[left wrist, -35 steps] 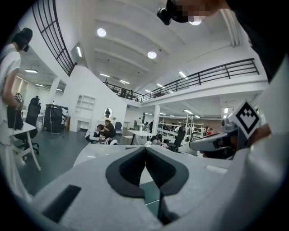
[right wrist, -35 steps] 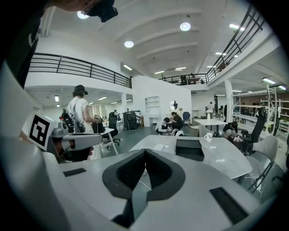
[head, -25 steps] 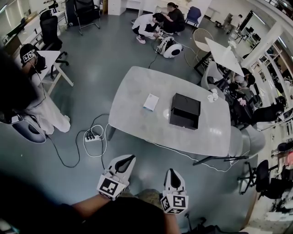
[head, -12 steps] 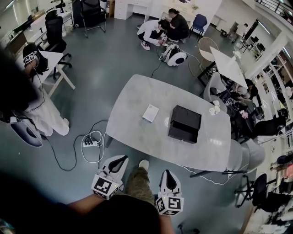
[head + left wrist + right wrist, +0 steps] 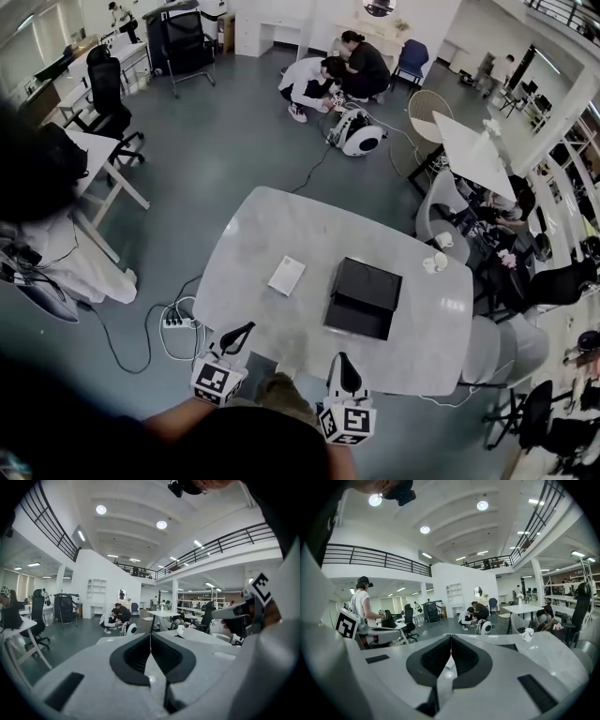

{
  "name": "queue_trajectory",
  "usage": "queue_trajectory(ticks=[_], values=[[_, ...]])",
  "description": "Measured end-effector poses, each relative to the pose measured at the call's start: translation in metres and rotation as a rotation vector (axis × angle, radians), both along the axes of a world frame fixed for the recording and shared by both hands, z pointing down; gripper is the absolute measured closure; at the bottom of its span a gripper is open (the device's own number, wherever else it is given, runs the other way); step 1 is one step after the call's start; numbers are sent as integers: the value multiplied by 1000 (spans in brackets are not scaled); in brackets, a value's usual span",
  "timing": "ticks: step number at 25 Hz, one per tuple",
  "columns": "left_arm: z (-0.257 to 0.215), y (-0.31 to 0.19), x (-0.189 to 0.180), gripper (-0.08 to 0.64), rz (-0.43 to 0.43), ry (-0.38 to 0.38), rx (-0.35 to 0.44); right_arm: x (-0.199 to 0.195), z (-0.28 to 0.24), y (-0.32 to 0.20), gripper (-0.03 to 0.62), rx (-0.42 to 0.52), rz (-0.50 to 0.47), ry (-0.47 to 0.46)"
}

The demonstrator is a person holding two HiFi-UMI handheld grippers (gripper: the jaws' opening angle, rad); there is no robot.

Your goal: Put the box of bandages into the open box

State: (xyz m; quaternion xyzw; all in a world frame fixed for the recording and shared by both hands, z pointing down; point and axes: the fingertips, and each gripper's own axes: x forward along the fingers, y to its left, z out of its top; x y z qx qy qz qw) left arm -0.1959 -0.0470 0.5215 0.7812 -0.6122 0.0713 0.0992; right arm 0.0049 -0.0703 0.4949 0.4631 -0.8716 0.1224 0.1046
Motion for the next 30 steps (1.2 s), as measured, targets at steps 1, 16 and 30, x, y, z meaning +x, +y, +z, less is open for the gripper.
queue_trajectory(ticks=[1, 16, 30], values=[[6, -13, 2, 543, -7, 6, -13, 0, 1, -12, 580, 8, -14, 18], [106, -147, 3, 541, -57, -10, -239, -8, 25, -135, 580, 4, -134, 1], [204, -212, 2, 490, -45, -10, -442, -5, 50, -178, 580, -58, -156, -15]])
